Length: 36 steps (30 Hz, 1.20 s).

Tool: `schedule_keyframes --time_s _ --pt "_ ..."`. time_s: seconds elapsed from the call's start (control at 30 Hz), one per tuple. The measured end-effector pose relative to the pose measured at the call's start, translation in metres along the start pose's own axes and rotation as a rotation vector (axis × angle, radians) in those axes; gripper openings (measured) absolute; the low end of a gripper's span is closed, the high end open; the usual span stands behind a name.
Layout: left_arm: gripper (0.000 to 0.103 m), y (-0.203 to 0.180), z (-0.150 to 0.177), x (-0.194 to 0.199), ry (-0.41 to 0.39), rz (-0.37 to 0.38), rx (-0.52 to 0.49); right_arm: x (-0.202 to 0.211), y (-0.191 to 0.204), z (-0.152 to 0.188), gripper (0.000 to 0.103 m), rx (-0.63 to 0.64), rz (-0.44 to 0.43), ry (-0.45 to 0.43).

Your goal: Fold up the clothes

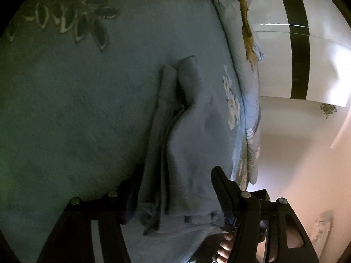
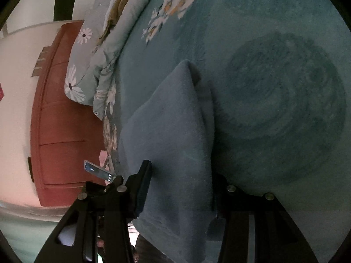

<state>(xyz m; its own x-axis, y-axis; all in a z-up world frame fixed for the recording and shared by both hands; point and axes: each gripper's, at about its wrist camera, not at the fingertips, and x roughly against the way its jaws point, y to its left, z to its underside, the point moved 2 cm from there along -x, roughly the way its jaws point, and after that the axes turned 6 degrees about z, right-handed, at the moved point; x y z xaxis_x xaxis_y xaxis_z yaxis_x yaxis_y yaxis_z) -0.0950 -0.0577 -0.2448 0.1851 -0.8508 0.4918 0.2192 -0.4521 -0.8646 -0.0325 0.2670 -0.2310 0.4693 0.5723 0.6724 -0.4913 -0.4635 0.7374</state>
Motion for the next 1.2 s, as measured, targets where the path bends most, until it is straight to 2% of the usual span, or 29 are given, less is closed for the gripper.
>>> schedule_keyframes --time_s 0.07,0.13,0.17,0.23,0.3,0.43,0.7,0.87,0.97,1.07,1.2 --pt "0.062 -0.001 0.001 0.001 -0.004 0.005 0.005 0.001 -0.001 0.0 0.048 -0.022 -0.025 -0.002" --pt "0.046 0.0 0.003 0.001 -0.01 -0.013 0.007 0.004 0.0 0.001 0.045 -0.027 -0.037 -0.005" --pt "0.042 0.0 0.004 0.001 -0.013 -0.024 0.008 0.004 0.002 0.001 0.043 -0.022 -0.034 -0.006" --pt "0.031 -0.001 0.007 0.004 -0.03 -0.027 0.015 0.005 0.005 0.002 0.027 -0.012 -0.014 -0.006" --pt "0.026 -0.003 0.009 0.007 -0.05 -0.027 0.023 0.008 0.007 0.002 0.016 -0.005 0.011 -0.006" --pt "0.025 -0.02 0.016 0.014 -0.059 -0.026 -0.012 0.02 0.016 0.005 0.013 0.018 -0.001 -0.017" --pt "0.024 -0.09 0.039 0.03 -0.062 0.002 -0.174 0.073 0.041 0.011 0.013 0.109 -0.07 -0.068" --pt "0.024 -0.15 0.062 0.021 -0.041 0.03 -0.303 0.136 0.056 0.01 0.013 0.191 -0.114 -0.143" --pt "0.024 -0.19 0.082 0.011 -0.005 0.074 -0.374 0.183 0.062 0.007 0.013 0.244 -0.129 -0.202" --pt "0.024 -0.237 0.105 -0.014 0.048 0.124 -0.45 0.241 0.061 0.005 0.013 0.294 -0.121 -0.28" --pt "0.025 -0.304 0.142 -0.064 0.142 0.166 -0.56 0.333 0.039 0.004 0.013 0.334 -0.066 -0.392"
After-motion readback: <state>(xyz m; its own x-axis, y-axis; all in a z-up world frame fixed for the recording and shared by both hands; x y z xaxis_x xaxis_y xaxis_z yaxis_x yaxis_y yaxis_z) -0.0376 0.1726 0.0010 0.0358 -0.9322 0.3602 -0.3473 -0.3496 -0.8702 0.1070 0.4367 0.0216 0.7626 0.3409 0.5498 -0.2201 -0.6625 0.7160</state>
